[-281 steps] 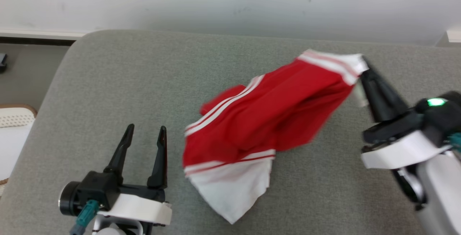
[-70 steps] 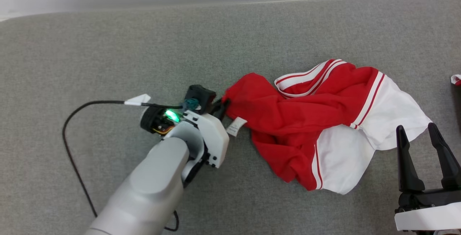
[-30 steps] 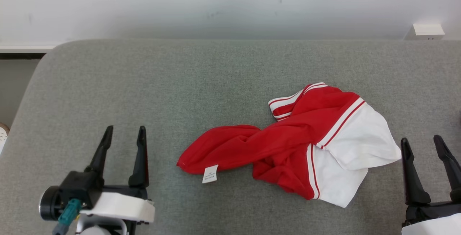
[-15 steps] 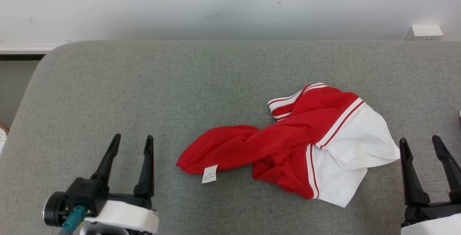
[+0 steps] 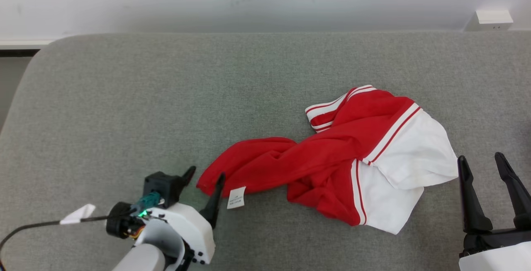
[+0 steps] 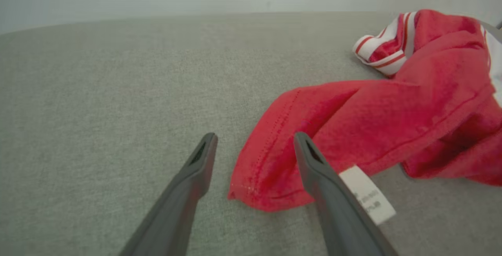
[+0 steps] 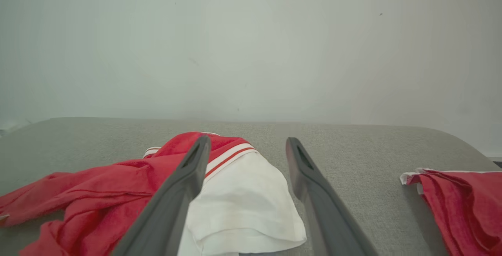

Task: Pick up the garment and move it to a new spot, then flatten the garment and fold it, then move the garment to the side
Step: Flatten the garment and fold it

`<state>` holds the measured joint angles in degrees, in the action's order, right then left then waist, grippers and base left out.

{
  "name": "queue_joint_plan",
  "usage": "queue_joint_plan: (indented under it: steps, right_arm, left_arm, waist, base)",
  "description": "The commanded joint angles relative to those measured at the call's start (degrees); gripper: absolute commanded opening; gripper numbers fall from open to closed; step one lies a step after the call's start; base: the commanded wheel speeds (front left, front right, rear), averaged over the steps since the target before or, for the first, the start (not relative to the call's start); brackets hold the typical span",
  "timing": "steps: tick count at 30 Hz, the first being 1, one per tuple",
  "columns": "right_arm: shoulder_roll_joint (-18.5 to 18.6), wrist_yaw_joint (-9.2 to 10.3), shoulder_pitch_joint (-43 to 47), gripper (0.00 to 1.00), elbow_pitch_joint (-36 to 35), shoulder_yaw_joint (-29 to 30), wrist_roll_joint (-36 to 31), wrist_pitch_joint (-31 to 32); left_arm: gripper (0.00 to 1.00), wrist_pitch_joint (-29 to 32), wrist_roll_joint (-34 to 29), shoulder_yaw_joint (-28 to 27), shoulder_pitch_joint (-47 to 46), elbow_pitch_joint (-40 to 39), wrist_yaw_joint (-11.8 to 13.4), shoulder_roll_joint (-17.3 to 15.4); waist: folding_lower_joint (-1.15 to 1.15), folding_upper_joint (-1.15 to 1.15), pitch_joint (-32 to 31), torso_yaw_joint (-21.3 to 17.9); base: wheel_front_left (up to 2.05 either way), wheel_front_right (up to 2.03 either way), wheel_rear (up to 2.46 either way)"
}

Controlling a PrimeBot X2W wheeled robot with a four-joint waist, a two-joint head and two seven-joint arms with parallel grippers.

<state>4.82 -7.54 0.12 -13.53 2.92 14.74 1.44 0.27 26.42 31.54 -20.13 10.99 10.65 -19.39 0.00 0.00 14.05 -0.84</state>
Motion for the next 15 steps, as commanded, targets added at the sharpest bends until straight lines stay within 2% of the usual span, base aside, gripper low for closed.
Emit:
queue_joint_plan:
  steps: [1, 10, 11, 12, 15]
  right_arm:
    - [-0.1, 0.13, -0.4, 1.00, 0.4, 0.4, 0.9, -0.6]
    - [-0.5, 0.13, -0.6, 1.00, 1.9, 1.7, 0.8, -0.8]
    - [-0.4, 0.13, -0.5, 1.00, 2.4, 2.2, 0.8, -0.7]
    - [-0.2, 0.13, -0.4, 1.00, 3.1, 2.6, 0.8, -0.5]
    - [1.1, 0.13, -0.8, 1.00, 6.4, 3.6, 0.9, 0.2]
  left_arm:
    - [1.00, 1.0, 0.9, 0.4, -0.8, 2.3, -0.7, 0.4]
    - [1.00, 5.7, 2.6, 3.0, -2.6, 14.0, -3.9, 2.2]
    - [0.60, 6.3, 2.7, 3.6, -2.5, 14.5, -4.3, 2.5]
    - [0.00, 7.0, 2.7, 4.2, -2.6, 14.7, -4.6, 2.7]
    - [0.00, 7.3, 2.2, 5.2, -2.8, 14.7, -5.3, 2.6]
  waist:
    - [0.00, 0.00, 0.4, -0.4]
    - [0.00, 0.00, 1.3, -1.5]
    - [0.00, 0.00, 1.3, -1.6]
    - [0.00, 0.00, 1.4, -1.7]
    - [0.00, 0.00, 1.6, -1.8]
  base:
    - [0.00, 0.00, 0.00]
    - [0.00, 0.00, 0.00]
    - [0.00, 0.00, 0.00]
    - [0.00, 0.00, 0.00]
    - [0.00, 0.00, 0.00]
